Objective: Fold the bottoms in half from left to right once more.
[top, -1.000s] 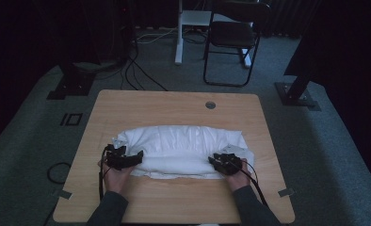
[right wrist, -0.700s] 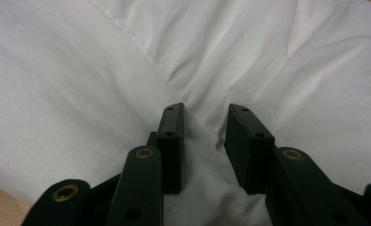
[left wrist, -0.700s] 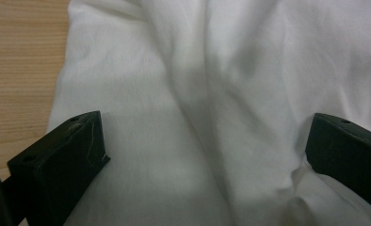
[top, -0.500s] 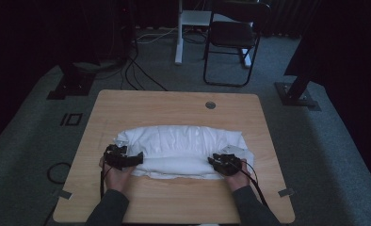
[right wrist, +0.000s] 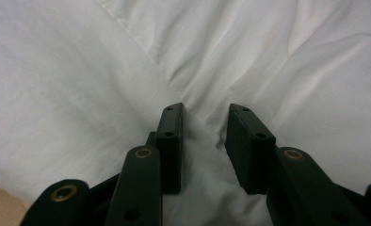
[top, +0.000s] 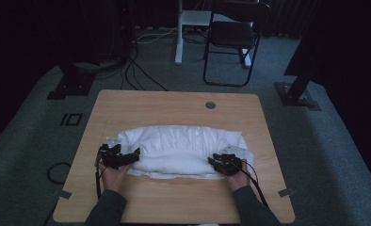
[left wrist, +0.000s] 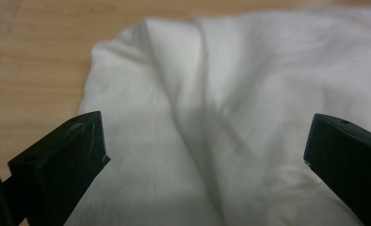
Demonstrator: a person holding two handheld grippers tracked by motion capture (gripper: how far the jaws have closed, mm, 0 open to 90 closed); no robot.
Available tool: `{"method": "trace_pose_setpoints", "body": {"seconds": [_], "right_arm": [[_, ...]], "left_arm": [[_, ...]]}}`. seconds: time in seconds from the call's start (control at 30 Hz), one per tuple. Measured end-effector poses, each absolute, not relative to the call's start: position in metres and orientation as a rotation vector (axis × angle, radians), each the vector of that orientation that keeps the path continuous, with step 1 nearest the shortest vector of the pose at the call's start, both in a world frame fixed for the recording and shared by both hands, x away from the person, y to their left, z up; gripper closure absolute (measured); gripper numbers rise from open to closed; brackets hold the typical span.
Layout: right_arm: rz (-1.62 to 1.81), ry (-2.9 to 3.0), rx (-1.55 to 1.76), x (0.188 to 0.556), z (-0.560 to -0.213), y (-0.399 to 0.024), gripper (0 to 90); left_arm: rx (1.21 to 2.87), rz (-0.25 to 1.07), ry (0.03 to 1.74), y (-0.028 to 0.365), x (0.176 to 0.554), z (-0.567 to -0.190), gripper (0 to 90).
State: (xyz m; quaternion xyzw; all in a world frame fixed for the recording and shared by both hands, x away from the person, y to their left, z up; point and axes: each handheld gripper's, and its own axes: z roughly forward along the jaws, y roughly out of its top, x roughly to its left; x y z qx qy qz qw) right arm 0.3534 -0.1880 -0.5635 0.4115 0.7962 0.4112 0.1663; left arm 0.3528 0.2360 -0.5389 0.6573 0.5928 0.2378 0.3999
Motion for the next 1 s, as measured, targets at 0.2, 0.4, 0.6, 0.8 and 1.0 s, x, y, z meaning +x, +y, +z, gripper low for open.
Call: {"method": "trace_pose_setpoints", "body": {"seconds": [0.2, 0.4, 0.6, 0.8, 1.0], "right_arm": [[1.183, 2.268, 1.180, 0.354, -0.564, -0.189, 66.2], [1.188, 2.266, 1.182, 0.354, -0.564, -0.189, 66.1], [1.194, 2.263, 1.178, 0.353, -0.565, -0.190, 66.0], [1.195, 2.261, 1.175, 0.353, -0.565, -0.190, 66.0], [1.200, 2.260, 1.179, 0.353, -0.565, -0.190, 65.9]], "left_arm": [[1.649, 0.592, 1.582, 0.246, 0.359, -0.545, 0.0], [1.692, 0.584, 1.615, 0.241, 0.366, -0.555, 0.0], [1.764, 0.679, 1.709, 0.241, 0.368, -0.560, 0.0], [1.754, 0.703, 1.743, 0.243, 0.368, -0.560, 0.0], [1.831, 0.626, 1.606, 0.234, 0.361, -0.554, 26.9]]}}
